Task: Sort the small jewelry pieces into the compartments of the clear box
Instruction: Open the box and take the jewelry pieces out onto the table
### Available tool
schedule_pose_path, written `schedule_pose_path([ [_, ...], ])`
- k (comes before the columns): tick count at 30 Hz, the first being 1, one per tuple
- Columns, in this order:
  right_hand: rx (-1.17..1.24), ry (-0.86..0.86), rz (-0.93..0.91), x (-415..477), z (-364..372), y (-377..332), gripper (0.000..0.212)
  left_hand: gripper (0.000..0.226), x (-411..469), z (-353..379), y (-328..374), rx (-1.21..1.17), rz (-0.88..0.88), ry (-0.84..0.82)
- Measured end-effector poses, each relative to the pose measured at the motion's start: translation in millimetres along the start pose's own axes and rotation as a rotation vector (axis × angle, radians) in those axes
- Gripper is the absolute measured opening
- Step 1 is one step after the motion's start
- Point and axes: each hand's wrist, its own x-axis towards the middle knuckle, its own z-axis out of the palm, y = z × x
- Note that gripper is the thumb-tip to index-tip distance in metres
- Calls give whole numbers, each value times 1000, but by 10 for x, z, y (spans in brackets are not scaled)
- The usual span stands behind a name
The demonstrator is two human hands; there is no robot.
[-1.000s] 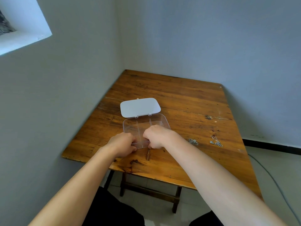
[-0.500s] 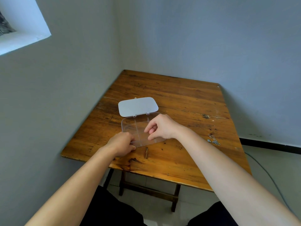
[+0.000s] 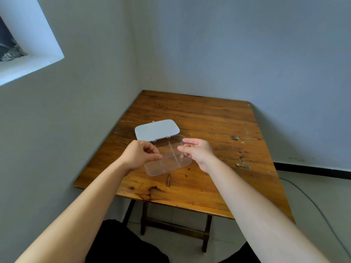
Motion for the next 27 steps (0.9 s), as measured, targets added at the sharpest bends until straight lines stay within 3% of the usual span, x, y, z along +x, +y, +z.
schedule_pose_path([
  [6, 297, 97, -60, -164, -324, -280, 42, 12, -63, 117, 458, -313, 120, 105],
  [14, 269, 299, -128, -519, -1228, -95, 38, 14, -96, 796, 1100, -563, 305, 7],
  [23, 110, 467, 135, -860, -1688, 940, 37, 9, -147, 1630, 1039, -602, 149, -129],
  [27, 58, 521, 111, -882, -1665, 1044, 38, 12, -157, 1777, 876, -495, 79, -116],
])
